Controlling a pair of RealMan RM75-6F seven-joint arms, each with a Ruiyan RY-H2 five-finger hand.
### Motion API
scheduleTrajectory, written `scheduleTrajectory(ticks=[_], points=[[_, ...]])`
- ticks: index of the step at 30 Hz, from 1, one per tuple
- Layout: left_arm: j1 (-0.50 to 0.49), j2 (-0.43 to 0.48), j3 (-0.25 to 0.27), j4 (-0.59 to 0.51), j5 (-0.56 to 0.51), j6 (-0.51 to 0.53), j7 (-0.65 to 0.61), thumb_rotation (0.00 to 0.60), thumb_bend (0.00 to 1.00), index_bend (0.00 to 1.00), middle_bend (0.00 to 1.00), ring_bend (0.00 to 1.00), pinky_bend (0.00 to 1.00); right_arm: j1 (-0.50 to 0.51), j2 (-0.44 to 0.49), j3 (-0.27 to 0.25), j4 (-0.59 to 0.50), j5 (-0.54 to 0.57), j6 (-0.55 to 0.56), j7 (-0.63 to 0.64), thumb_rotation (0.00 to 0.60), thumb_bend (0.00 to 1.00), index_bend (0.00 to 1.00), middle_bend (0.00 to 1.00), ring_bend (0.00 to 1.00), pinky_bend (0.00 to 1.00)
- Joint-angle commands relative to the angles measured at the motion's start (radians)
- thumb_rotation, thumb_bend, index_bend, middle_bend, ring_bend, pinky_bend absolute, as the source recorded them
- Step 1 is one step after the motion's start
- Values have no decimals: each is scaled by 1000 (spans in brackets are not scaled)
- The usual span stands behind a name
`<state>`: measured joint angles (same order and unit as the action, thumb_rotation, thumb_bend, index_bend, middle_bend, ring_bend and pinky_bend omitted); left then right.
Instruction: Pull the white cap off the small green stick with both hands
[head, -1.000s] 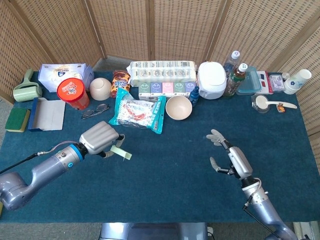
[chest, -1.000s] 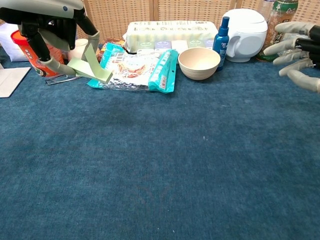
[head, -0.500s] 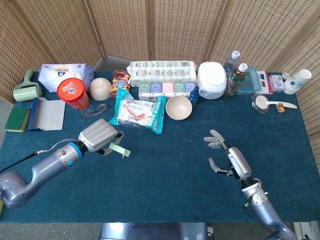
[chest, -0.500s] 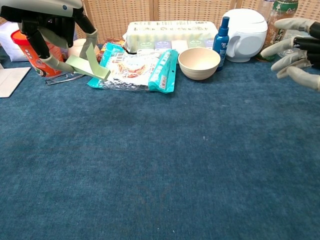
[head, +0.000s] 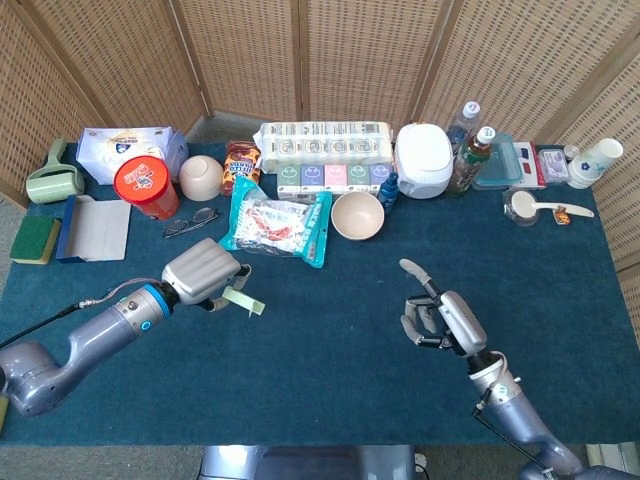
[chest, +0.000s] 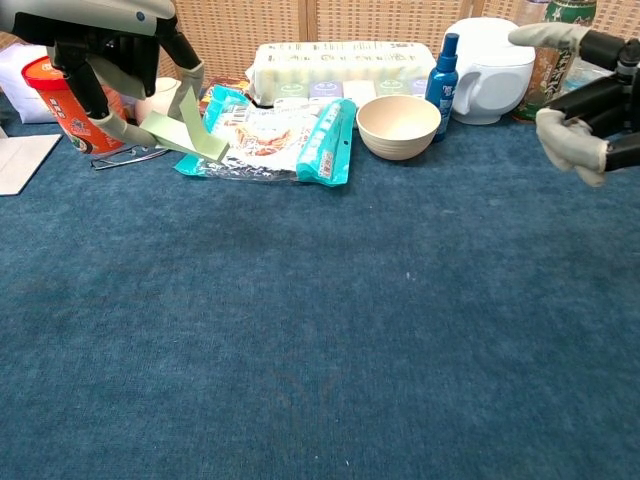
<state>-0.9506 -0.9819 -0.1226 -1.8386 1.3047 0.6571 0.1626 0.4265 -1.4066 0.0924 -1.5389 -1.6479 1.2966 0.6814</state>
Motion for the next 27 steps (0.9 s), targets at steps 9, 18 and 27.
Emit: scheduleTrajectory(ticks=[9,18,27], points=[[-14,-4,-7,-11,-13,-6,7,600,399,730,1000,1000,1000,44,-32,4,-6,0,-33,-13,600,489,159,810,915,761],[-23,2,-11,-21,-21,-13,6,600,400,734,1000,1000,1000,67,-52,0,-1,15,-59,-16,600,489,173,812,917,763],[-31,4,-11,-19,-33,-19,11,600,399,734,1000,1000,1000,76,-68,-4,4,21,-56,-8,600,488,181,817,920,763]])
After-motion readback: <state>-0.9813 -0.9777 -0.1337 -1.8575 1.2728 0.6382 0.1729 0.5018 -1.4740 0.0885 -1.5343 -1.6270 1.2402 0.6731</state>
